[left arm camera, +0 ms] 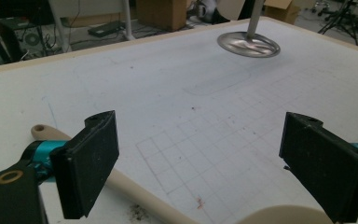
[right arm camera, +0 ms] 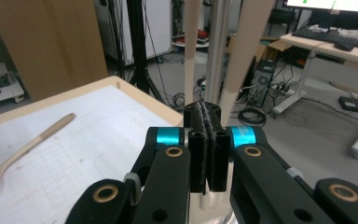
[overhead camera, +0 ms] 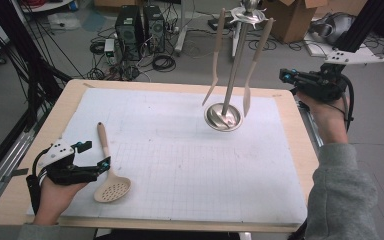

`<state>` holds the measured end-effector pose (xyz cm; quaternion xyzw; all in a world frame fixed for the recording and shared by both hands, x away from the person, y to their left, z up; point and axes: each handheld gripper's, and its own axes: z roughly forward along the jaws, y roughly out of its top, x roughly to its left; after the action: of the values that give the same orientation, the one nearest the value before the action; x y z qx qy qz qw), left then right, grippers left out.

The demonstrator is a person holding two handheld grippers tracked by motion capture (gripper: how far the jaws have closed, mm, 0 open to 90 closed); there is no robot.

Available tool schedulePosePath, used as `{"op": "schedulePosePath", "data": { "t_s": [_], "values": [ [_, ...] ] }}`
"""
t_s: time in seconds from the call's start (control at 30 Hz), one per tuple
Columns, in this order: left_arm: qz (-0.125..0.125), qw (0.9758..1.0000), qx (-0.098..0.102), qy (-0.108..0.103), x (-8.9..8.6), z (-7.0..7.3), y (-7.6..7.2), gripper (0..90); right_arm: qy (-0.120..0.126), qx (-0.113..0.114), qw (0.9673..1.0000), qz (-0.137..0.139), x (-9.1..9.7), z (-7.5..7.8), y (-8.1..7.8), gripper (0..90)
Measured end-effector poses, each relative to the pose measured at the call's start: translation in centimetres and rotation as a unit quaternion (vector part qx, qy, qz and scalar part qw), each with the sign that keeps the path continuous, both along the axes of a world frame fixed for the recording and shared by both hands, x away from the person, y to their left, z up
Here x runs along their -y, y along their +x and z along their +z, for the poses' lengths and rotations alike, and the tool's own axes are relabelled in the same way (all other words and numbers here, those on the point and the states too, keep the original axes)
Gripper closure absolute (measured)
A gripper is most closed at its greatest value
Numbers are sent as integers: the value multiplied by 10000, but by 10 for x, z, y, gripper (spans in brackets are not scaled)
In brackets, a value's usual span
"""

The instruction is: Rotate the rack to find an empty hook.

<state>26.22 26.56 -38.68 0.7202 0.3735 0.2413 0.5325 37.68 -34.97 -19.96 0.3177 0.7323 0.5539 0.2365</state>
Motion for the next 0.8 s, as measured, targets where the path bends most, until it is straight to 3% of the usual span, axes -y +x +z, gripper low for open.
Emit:
{"op": "schedulePosePath", "data": {
  "t_s": [0.07, 0.3, 0.47, 0.57, 0.63, 0.73, 0.8],
  "values": [
    [-42, 10000, 41, -25, 0, 0, 0, 123, 135, 21, 9999, 30, 2, 4, 4, 892],
    [-166, 9994, 247, -173, 3, 3, -3, 123, 271, 211, 9993, 125, 7, 16, 16, 892],
    [-241, 9979, 466, -377, 0, 6, -8, 123, 522, 369, 9978, 170, 13, 29, 23, 892],
    [-224, 9968, 577, -500, -3, 8, -9, 123, 512, 407, 9975, 256, 16, 38, 27, 892],
    [-269, 9966, 528, -569, -5, 9, -10, 123, 490, 445, 9975, 260, 16, 44, 31, 892],
    [-476, 9940, 401, -896, -7, 9, -10, 123, 490, 460, 9975, 218, 15, 50, 36, 893],
    [-479, 9938, 430, -902, -7, 10, -11, 122, 424, 467, 9978, 184, 14, 53, 41, 894]
  ]
}}
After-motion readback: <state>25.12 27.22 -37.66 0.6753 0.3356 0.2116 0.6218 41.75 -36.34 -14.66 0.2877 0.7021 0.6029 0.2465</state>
